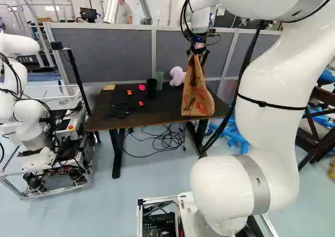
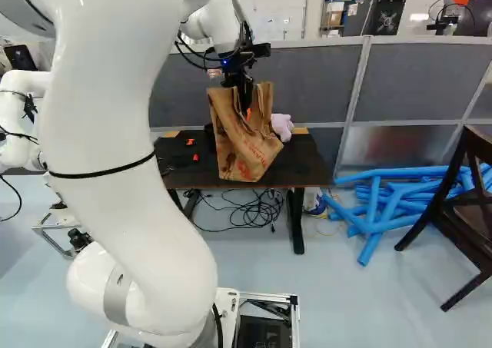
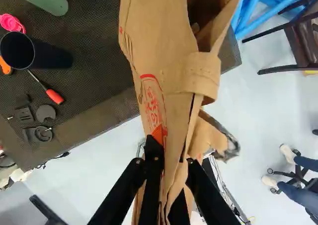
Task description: Pick up the bag on the ground and place it on the table
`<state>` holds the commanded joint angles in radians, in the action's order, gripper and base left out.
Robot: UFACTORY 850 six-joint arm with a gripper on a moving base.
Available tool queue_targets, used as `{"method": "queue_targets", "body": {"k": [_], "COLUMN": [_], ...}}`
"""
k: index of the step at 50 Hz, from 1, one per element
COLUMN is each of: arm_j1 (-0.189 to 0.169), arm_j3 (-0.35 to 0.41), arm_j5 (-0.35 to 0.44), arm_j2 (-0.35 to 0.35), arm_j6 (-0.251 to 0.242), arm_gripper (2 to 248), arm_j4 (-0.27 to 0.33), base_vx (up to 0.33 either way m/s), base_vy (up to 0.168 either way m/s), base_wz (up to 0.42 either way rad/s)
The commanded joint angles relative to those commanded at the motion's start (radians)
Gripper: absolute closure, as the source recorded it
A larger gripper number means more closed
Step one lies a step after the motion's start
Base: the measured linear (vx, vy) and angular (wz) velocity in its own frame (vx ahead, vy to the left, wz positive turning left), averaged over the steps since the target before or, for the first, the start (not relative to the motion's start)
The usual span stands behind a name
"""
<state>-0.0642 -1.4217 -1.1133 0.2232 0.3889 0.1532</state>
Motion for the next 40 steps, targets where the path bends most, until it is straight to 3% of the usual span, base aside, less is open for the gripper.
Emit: {"method": "queue_targets", "body": {"k": [40], "arm_j1": [-0.011], "arm_j3": [-0.106], "arm_j5": [0.035], "arm_j2": [0.09], "arm_j6": [0.0], "arm_gripper": [229], "arm_j4": [0.0], "base_vx": [0.0], "base_vy": [0.0], "base_wz": [0.0]}}
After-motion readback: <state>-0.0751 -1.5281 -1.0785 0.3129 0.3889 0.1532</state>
